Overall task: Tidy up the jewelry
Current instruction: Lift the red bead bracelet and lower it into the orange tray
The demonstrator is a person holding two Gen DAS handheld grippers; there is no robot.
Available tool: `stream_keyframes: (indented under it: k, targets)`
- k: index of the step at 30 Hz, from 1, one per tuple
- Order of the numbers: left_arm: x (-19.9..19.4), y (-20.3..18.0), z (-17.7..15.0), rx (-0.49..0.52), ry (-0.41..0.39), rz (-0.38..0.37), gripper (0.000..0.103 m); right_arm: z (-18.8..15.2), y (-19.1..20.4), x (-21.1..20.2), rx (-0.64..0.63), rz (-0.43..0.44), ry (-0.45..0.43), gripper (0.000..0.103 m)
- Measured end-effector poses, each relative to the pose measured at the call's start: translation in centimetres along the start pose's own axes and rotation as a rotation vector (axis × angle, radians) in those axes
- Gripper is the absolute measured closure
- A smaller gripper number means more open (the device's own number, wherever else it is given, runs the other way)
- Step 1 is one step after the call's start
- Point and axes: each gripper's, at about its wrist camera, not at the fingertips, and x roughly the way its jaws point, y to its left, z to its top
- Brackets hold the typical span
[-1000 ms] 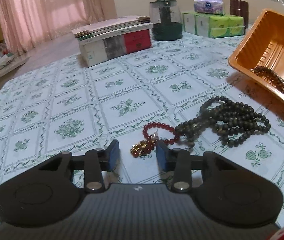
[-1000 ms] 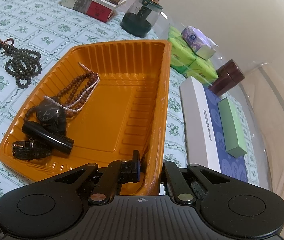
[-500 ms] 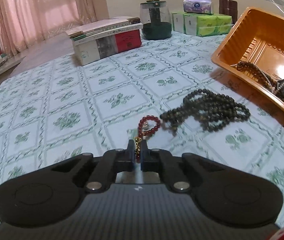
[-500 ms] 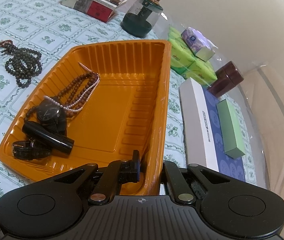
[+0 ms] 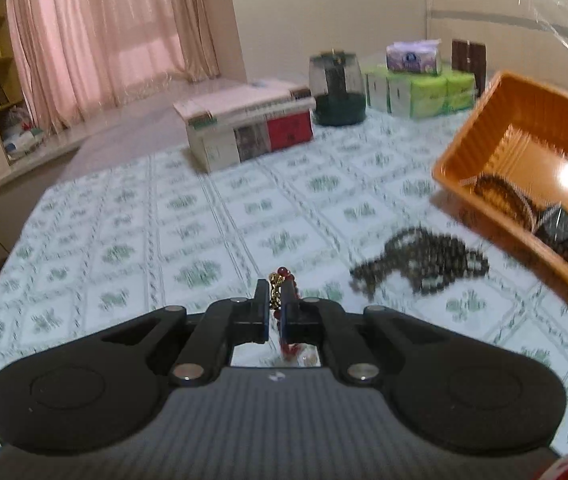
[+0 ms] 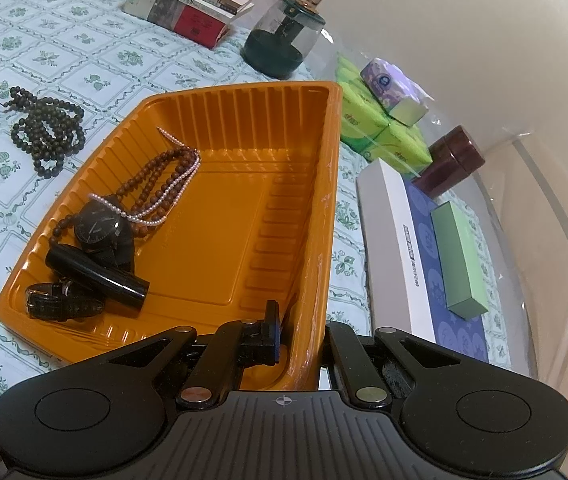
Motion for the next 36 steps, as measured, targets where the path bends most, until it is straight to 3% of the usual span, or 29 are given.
stream_keyframes:
  k: [9,18,36]
  targets:
    - [-1.4,0.1,2.0,0.010,-0.051,-0.011,0.099,0.0,0.0,-0.1,0.002,0.000,-0.002,0.098]
    - [-1.3,-3.1,2.7,0.044,-0.052,-0.085,0.099,0.1,0.0,-0.1,0.004,0.002,-0.002,0.098]
    - [1.3,-17.4,7.9,0.085,-0.103,-0.433,0.099,0.0,-0.1,0.1,0.018,0.012,-0.005,0.098]
